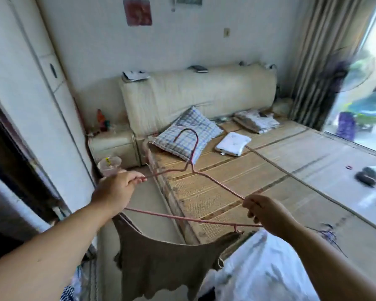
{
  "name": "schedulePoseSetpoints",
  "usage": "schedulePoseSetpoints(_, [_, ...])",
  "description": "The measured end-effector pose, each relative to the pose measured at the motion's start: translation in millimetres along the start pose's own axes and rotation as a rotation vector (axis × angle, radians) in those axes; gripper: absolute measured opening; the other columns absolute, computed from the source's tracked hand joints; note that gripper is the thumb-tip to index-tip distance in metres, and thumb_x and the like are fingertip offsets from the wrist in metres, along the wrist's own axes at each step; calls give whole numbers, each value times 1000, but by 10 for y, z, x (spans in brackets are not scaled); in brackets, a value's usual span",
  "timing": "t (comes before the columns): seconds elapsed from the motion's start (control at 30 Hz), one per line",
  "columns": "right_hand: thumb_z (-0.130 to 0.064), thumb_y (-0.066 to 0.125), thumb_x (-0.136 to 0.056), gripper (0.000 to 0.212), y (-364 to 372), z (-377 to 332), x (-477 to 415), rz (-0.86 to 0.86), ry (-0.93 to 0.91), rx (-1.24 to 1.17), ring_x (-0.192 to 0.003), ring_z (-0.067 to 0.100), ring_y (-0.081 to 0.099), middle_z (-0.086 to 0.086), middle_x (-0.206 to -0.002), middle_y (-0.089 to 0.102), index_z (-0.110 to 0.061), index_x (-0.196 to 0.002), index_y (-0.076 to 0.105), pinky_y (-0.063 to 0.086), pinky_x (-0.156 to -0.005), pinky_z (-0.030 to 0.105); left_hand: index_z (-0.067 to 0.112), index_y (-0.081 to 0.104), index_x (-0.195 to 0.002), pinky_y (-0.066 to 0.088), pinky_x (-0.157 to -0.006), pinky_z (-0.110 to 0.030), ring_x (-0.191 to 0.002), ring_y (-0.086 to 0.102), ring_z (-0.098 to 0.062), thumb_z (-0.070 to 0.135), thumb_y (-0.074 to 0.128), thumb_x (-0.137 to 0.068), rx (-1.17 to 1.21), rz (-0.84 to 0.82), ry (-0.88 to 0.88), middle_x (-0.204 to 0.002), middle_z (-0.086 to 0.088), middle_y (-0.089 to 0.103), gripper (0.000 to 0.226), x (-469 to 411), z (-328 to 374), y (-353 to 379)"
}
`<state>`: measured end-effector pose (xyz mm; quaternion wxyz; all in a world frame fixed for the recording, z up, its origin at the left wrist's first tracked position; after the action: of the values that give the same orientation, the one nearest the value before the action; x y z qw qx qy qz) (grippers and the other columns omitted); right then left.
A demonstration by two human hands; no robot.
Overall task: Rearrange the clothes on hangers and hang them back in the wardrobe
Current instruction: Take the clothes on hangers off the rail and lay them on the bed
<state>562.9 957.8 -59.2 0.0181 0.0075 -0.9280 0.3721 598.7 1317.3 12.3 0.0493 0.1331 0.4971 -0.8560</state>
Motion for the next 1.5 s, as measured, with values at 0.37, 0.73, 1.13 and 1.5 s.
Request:
schedulePoseSetpoints(0.37, [-14,53,-94,18,-1119,2508,1747,215,539,-209,-63,21,56,9,-71,64,-14,-82,66,44,-60,31,37,64,-109,44,-94,-43,-95,57,-21,25,43,-98,76,-508,226,-111,4,60,27,244,2209,2430])
schedulePoseSetpoints(0.73, [-21,47,-97,21,-1557,4293,1724,222,788,-282,-65,22,52,15,-81,64,-11,-86,61,40,-56,28,40,60,-116,20,-110,-49,-118,49,-23,23,40,-97,-191,-637,197,-125,3,54,32,27,3605,4142])
schedulePoseSetpoints(1.13, [-30,40,-99,26,-1410,5427,1036,14,915,-38,-77,20,56,5,-88,63,-13,-99,60,36,-54,24,43,48,-130,21,-110,-54,-123,45,-22,32,41,-97,-337,-705,151,-131,4,47,36,-310,3819,5362])
schedulePoseSetpoints(1.5, [-35,48,-94,55,-1009,4482,197,-162,563,173,-130,26,41,6,-145,37,-23,-145,31,39,-101,35,43,26,-143,15,-114,-53,-141,24,-17,41,49,-91,-320,-828,151,-154,7,20,57,263,3500,5229])
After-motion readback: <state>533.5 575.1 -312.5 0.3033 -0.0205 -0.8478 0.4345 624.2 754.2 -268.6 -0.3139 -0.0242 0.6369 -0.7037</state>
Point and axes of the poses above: each hand's wrist, its own x-axis away from the middle knuckle, its own y-axis out of the palm, z = x × y, the point moved 8 cm from there along -x, towards the middle knuckle
